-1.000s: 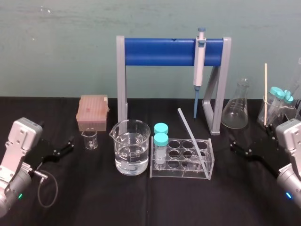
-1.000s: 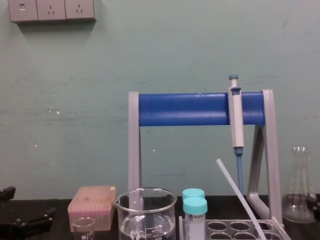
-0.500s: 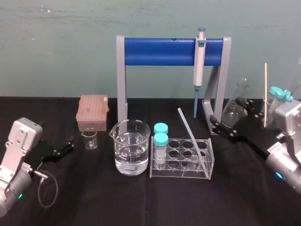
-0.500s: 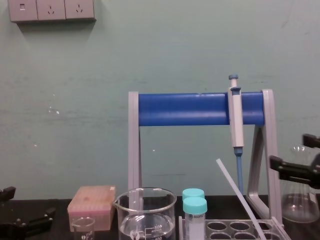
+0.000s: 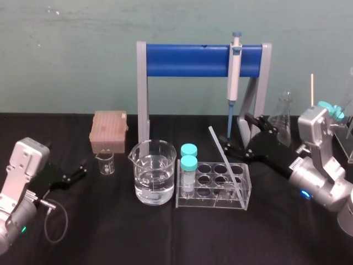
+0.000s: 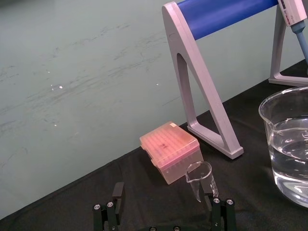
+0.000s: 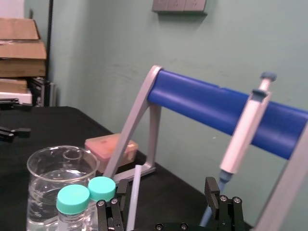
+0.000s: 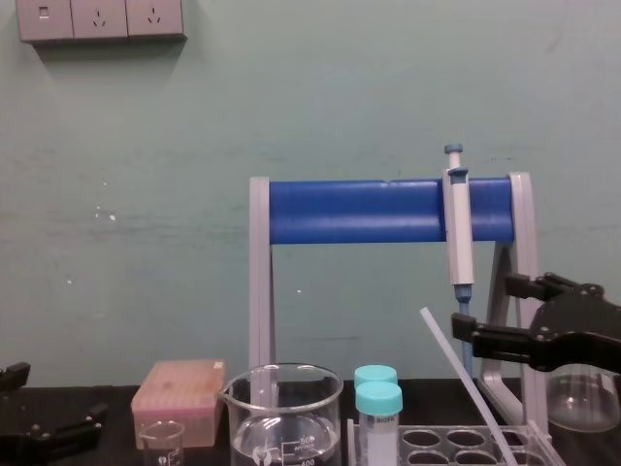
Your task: Pick up the stirring rod with one hand, then place it down.
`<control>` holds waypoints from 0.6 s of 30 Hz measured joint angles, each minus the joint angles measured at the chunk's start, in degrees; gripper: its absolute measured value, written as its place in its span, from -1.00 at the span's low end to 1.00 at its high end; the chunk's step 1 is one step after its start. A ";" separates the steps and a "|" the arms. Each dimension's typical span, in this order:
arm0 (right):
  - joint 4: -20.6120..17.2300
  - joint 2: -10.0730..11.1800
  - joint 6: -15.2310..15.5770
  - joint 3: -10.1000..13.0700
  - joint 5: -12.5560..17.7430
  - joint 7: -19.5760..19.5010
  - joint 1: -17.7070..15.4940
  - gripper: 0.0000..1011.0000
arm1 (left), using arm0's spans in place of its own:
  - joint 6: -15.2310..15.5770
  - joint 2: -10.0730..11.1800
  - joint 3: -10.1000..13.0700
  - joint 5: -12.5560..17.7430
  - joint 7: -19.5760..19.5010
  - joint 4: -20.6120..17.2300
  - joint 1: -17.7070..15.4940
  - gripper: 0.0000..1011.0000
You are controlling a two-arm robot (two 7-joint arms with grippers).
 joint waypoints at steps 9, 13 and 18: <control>6.06 -3.28 4.29 -0.37 3.80 7.78 3.64 0.98 | 0.00 0.00 0.00 0.00 0.00 0.00 0.00 0.98; 7.05 -4.26 6.36 -0.20 5.25 10.17 4.09 0.98 | 0.00 0.00 0.00 0.00 0.00 0.00 0.00 0.98; 8.66 -5.44 8.52 0.14 6.29 12.12 4.50 0.98 | 0.00 0.00 0.00 0.00 0.00 0.00 0.00 0.98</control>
